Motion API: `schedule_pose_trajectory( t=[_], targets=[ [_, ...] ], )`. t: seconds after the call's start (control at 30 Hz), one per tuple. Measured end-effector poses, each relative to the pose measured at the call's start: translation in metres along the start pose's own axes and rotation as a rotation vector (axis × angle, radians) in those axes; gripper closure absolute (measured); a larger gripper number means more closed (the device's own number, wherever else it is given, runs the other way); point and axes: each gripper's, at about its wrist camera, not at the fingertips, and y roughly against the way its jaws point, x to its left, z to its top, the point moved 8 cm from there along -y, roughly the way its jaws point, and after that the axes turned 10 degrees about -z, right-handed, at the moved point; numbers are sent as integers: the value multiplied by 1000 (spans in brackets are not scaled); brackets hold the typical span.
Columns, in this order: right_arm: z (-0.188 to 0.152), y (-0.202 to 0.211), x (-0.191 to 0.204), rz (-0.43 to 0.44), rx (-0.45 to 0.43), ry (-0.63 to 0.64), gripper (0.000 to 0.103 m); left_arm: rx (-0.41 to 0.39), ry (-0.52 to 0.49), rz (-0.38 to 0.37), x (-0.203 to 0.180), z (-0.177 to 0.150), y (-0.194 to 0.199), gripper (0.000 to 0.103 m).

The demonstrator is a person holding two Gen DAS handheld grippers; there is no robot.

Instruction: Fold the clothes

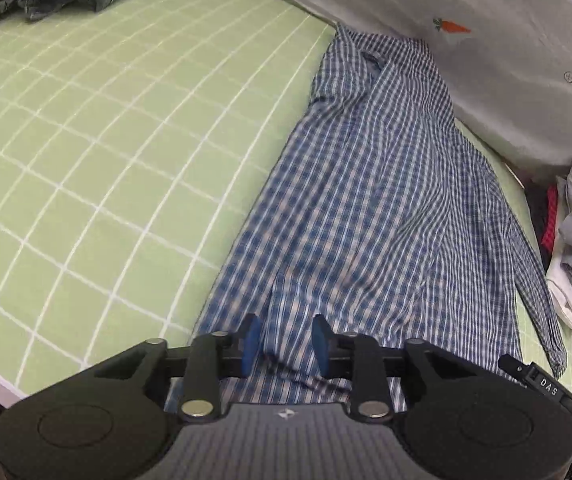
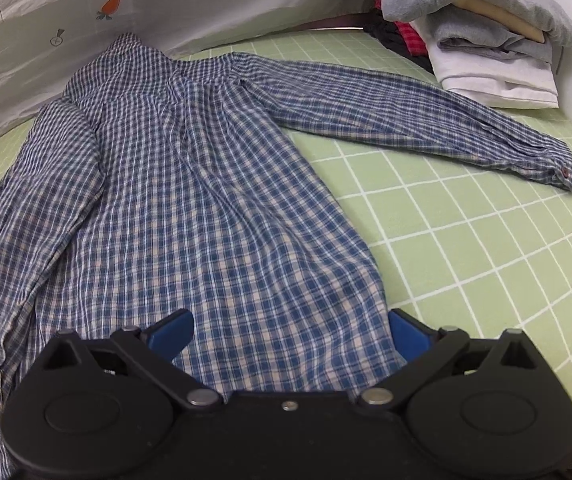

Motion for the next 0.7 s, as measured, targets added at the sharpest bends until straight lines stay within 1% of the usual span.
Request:
schedule_pose_trajectory(
  t=[0.03, 0.07, 0.1, 0.13, 0.2, 0.27, 0.33, 0.4, 0.47, 0.57, 0.7],
  targets=[
    [3, 0, -1, 2, -9, -10, 0, -20, -12, 11, -3, 9, 3, 48],
    [6, 0, -2, 4, -15, -20, 0, -41, -27, 25, -7, 17, 4, 36],
    [10, 0, -3, 4, -21, -29, 0, -64, -50, 37, -11, 25, 6, 28],
    [13, 0, -5, 5, -28, -39, 0, -81, -70, 50, -16, 33, 5, 24],
    [19, -1, -10, 3, -38, -62, 0, -89, -103, 86, -22, 44, -1, 17],
    [26, -6, -20, -7, -43, -92, 0, -80, -101, 115, -26, 52, -11, 14],
    [33, -12, -31, -19, -45, -125, 0, -62, -83, 136, -27, 56, -23, 14],
    [40, -17, -42, -32, -48, -158, 0, -43, -77, 133, -30, 60, -34, 14],
    [47, -24, -54, -44, -50, -191, 0, -34, -81, 150, -35, 65, -45, 14],
    [61, -40, -73, -74, -47, -236, 0, -17, -88, 178, -45, 75, -65, 14],
    [87, -65, -87, -116, -50, -303, 0, -6, -107, 213, -55, 90, -91, 14]
  ],
)
